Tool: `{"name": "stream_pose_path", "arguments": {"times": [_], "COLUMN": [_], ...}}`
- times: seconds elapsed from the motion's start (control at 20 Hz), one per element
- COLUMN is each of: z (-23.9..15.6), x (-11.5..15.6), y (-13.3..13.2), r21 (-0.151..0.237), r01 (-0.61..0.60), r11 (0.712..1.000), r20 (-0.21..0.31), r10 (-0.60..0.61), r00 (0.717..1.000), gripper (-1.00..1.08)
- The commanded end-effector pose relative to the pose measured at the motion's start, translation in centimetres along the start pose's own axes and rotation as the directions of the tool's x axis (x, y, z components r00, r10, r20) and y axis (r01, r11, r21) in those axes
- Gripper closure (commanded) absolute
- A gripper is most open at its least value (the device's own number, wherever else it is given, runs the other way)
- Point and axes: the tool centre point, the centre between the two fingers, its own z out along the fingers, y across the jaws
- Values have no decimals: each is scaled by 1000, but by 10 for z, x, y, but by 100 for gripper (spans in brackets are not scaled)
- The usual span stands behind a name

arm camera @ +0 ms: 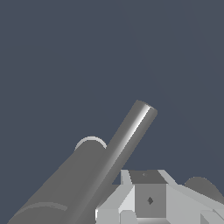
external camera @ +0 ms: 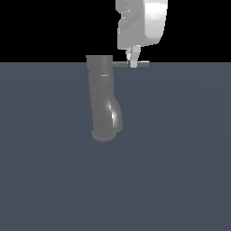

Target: Turn on the faucet by rotating a designated handle.

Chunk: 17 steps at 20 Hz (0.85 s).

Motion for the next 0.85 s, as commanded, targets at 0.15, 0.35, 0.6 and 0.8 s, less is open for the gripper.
{"name": "stream_pose_path", "arguments": {"times": [0.15,0.35,0.6,0.8], "z": [0,0,0,0], "x": [20,29,41,49], "y": [-12,-20,-30,-36], "r21": [3,3,3,3], "r01": [-15,-18,-22,-25], "r11": [1000,1000,1000,1000], "r20": [-1,-1,-1,-1], "r10": [15,18,22,25], "r00": [1000,1000,1000,1000], "gripper": [108,108,108,108]}}
